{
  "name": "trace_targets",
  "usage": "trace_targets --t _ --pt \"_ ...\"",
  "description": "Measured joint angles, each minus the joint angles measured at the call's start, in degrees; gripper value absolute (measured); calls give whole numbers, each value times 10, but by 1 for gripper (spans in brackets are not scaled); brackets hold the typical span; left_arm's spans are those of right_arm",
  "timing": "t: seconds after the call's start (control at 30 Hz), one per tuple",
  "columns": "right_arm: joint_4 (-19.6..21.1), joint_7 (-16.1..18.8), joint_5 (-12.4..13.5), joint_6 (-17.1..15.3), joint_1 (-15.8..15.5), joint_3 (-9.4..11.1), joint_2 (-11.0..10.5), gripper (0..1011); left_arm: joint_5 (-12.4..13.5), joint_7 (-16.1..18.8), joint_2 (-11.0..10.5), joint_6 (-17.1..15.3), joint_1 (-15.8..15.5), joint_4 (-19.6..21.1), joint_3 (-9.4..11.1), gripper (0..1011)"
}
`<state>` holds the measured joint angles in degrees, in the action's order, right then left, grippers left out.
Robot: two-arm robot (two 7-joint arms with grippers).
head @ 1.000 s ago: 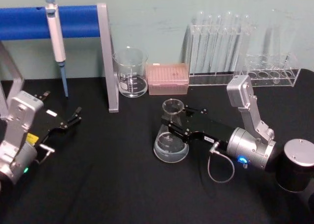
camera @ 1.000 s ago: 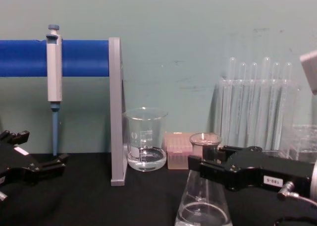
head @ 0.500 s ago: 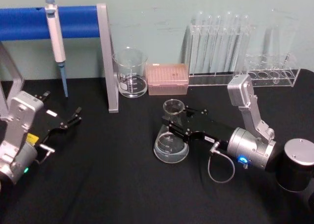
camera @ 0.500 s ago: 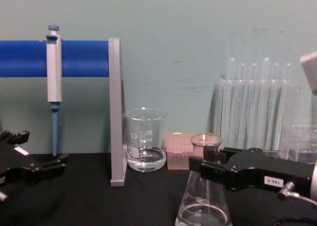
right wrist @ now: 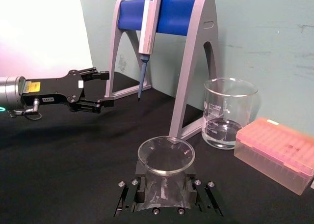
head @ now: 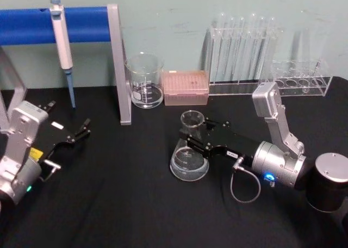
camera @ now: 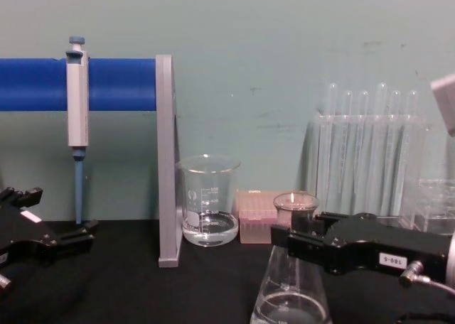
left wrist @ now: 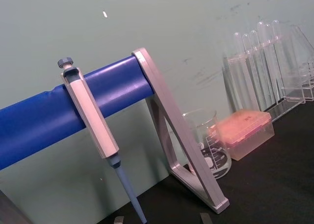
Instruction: Grasp the erlenmeyer flask with one hand, shake it three times, then place it back.
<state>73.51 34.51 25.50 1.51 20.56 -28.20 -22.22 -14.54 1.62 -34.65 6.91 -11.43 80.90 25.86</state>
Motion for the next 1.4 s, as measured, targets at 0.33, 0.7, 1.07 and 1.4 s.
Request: trace_targets --t 0.33,0.7,1.07,1.4 --pt "1 -1 -2 0 -1 0 0 450 0 0 0 0 0 0 0 1001" --pt "1 -2 -2 0 -1 0 0 450 0 0 0 0 0 0 0 1001" --pt "0 -2 -5 -1 -2 -1 0 620 0 0 0 0 0 0 0 1001" --pt "0 -2 -4 -1 -2 -1 0 920 0 0 0 0 0 0 0 1001"
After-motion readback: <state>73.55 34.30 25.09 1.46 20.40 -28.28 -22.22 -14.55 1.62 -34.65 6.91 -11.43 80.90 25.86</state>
